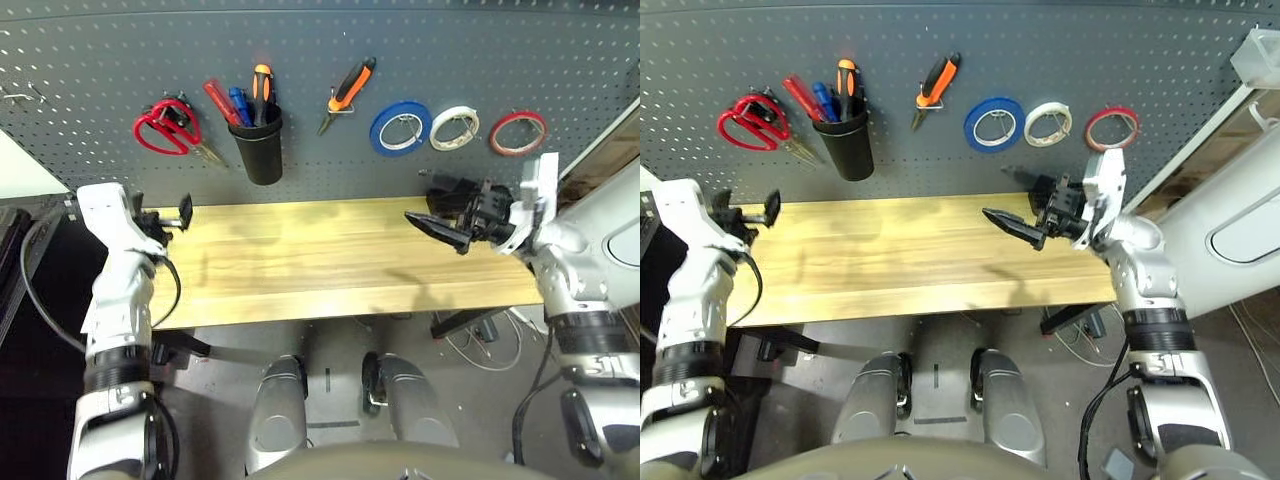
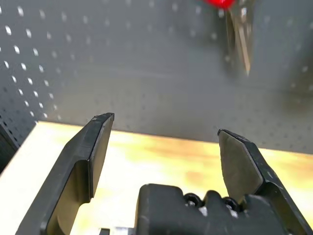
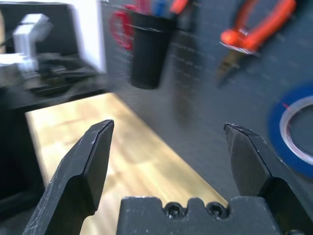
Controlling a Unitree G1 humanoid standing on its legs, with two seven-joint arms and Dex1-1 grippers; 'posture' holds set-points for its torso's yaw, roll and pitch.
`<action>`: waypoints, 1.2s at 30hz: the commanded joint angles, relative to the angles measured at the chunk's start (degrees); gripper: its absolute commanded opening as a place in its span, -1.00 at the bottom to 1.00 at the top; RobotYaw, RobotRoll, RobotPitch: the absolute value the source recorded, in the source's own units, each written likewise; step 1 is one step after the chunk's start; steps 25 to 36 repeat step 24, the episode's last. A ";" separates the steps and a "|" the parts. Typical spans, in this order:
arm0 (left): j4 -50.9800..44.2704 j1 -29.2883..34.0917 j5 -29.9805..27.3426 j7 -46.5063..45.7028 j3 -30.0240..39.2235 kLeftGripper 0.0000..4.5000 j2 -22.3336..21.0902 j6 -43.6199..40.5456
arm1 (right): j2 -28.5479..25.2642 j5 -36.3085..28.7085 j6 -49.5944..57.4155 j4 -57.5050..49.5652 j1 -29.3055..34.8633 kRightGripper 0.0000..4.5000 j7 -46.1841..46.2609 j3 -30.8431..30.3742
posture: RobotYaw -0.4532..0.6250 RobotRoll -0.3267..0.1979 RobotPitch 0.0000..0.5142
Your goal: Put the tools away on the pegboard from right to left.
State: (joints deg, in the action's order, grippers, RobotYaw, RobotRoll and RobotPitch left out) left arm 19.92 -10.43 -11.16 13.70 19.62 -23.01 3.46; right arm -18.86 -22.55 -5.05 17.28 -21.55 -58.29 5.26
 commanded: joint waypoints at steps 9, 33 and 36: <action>2.85 3.14 -3.86 1.77 4.13 0.99 2.33 12.33 | 6.68 7.89 -18.53 20.09 -1.46 1.00 24.18 5.41 | -0.13 0.25 -0.67; -0.08 5.18 -2.93 -3.40 3.90 0.99 6.28 14.58 | 6.38 10.24 -29.33 31.36 -1.37 1.00 33.87 7.35 | -0.15 0.25 -0.74; -0.08 5.18 -2.93 -3.40 3.90 0.99 6.28 14.58 | 6.38 10.24 -29.33 31.36 -1.37 1.00 33.87 7.35 | -0.15 0.25 -0.74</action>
